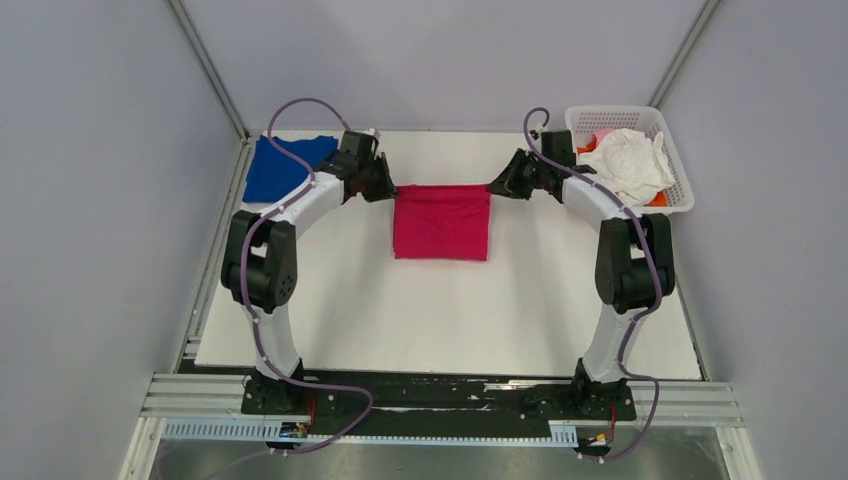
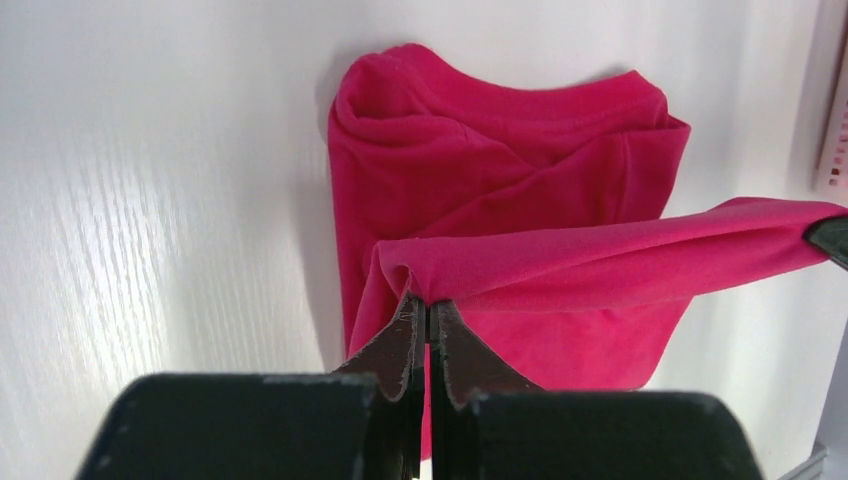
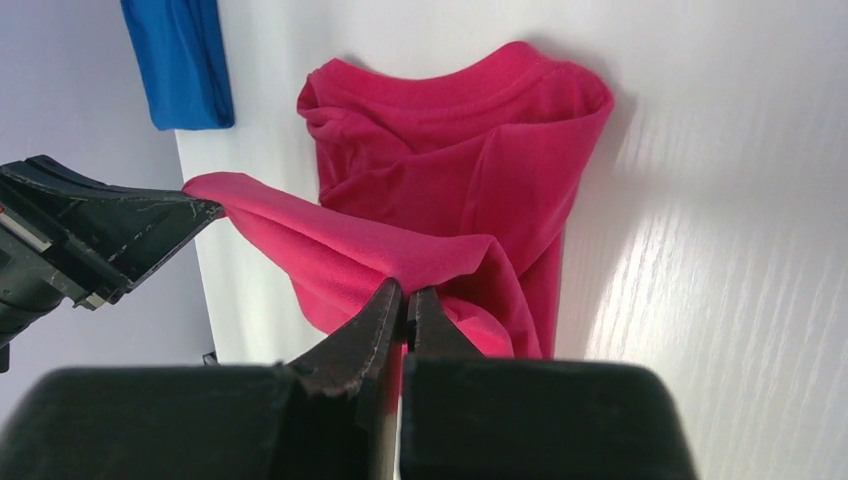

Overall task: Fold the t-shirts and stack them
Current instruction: Fold the long partially folded tshirt into a neat square, then put the neatly folded tshirt into the corner of the board with the left arm

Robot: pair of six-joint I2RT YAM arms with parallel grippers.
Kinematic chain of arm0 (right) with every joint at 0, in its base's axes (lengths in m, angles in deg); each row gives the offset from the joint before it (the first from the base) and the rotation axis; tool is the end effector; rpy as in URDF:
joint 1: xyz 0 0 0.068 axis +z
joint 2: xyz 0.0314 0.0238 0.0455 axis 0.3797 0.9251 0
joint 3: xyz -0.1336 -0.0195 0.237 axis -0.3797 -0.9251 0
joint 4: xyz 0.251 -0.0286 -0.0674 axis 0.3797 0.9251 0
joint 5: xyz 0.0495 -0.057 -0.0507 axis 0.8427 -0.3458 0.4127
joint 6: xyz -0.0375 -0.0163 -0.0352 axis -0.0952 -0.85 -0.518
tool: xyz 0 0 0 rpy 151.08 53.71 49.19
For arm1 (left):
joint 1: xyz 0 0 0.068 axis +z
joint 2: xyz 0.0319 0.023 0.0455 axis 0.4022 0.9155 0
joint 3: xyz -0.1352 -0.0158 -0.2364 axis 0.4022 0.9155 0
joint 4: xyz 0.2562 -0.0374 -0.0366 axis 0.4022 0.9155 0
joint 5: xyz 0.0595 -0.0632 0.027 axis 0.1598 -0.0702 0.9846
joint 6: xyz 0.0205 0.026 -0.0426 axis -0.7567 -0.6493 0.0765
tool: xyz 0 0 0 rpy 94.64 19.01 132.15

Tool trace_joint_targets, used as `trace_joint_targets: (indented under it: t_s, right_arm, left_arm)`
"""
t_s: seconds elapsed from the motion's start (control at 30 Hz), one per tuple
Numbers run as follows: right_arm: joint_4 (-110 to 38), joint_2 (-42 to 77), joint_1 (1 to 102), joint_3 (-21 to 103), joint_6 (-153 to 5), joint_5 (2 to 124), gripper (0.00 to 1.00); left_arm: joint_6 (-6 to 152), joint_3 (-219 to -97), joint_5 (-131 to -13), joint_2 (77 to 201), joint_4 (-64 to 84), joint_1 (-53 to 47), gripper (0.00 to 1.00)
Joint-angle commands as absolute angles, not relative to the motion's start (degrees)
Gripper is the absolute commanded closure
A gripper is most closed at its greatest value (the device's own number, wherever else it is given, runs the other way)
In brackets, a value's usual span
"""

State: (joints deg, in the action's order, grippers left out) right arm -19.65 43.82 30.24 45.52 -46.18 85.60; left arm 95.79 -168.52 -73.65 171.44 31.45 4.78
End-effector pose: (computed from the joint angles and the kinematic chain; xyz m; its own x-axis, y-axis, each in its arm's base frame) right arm 0.4138 0.0758 0.2316 -0.8398 0.3772 -0.3905 -0.0008 0.7184 0.6956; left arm 0.4012 -0.1440 0.2391 -0.7911 -0.3100 -0.5272 -0.0099 0.8684 -0.4958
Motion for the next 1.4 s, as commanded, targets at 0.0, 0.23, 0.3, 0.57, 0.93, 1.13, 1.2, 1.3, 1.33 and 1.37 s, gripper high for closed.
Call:
trace_joint_targets:
  t_s: [0.0,0.23,0.3,0.57,0.93,1.13,1.2,1.3,1.33,1.37]
  right_arm:
    - [-23.6,47.5,28.6,50.8,-46.3,81.4,1.00]
    - [-25.5,53.9,28.3,54.2,-46.1,77.3,1.00]
    - [-25.5,55.5,28.2,55.8,-46.7,77.5,0.95]
    - [-24.4,51.1,28.1,55.1,-48.4,80.4,0.14]
    - [-31.6,46.6,32.1,46.3,-44.7,93.2,0.00]
    - [-33.3,55.0,32.7,52.6,-41.9,95.2,0.00]
    - [-33.1,58.1,32.7,55.2,-41.7,95.0,0.00]
    - [-33.1,62.0,32.2,58.2,-41.3,93.1,0.00]
    - [-33.1,63.3,31.9,59.1,-41.2,91.6,0.00]
    - [-33.1,64.7,31.6,59.8,-40.8,90.4,0.00]
  left_arm:
    - [94.0,-174.6,-72.1,176.6,32.5,6.9,1.00]
    - [94.6,-181.3,-71.4,183.3,33.3,6.9,1.00]
    - [94.9,-183.0,-69.9,184.7,34.0,7.1,0.98]
    - [89.3,-194.3,-74.6,184.6,42.4,7.2,0.00]
    - [94.2,-181.2,-93.4,181.0,28.0,5.2,0.00]
    - [98.1,-188.7,-91.3,190.8,28.1,5.1,0.00]
    - [99.9,-191.5,-89.3,194.0,29.1,5.1,0.00]
    - [101.9,-195.6,-88.6,198.4,31.4,5.4,0.00]
    - [102.7,-196.8,-86.8,200.0,31.8,5.4,0.00]
    - [103.2,-197.5,-85.8,200.7,32.9,5.5,0.00]
